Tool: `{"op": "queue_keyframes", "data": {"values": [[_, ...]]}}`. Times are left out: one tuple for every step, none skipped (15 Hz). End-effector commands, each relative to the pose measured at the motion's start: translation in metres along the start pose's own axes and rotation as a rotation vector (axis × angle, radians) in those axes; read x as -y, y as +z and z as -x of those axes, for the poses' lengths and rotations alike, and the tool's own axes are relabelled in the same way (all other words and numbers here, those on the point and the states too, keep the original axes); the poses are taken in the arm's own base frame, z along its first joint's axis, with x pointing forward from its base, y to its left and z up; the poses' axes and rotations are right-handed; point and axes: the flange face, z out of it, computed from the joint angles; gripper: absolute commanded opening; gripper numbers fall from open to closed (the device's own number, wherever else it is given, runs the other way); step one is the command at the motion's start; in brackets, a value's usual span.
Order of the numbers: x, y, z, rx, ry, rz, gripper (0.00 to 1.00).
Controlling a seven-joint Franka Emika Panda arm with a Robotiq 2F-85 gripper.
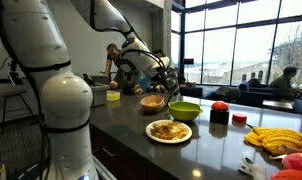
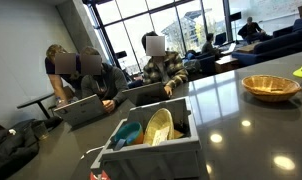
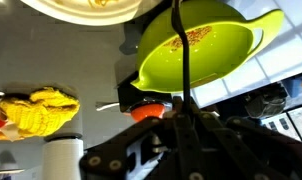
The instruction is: Use the fork to pick up a piece of food
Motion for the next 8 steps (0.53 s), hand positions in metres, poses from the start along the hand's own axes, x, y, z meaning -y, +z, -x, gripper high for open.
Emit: {"op": "queue_keyframes", "data": {"values": [[-0.024,-0.017,0.022,-0.007,0.043,0.04,0.01],[-0.031,-0.02,0.026,-0.01,0.056,0.054,0.01],[-0.036,-0.022,0.029,-0.012,0.068,0.066,0.01],[-0.042,-0.024,0.03,-0.019,0.081,0.077,0.01],[-0.045,-0.026,0.031,-0.028,0.094,0.086,0.01],[-0.049,-0.029,0.03,-0.04,0.104,0.095,0.01],[-0.045,-0.026,0.017,-0.057,0.114,0.109,0.01],[-0.049,-0.029,0.015,-0.077,0.12,0.129,0.01]]}}
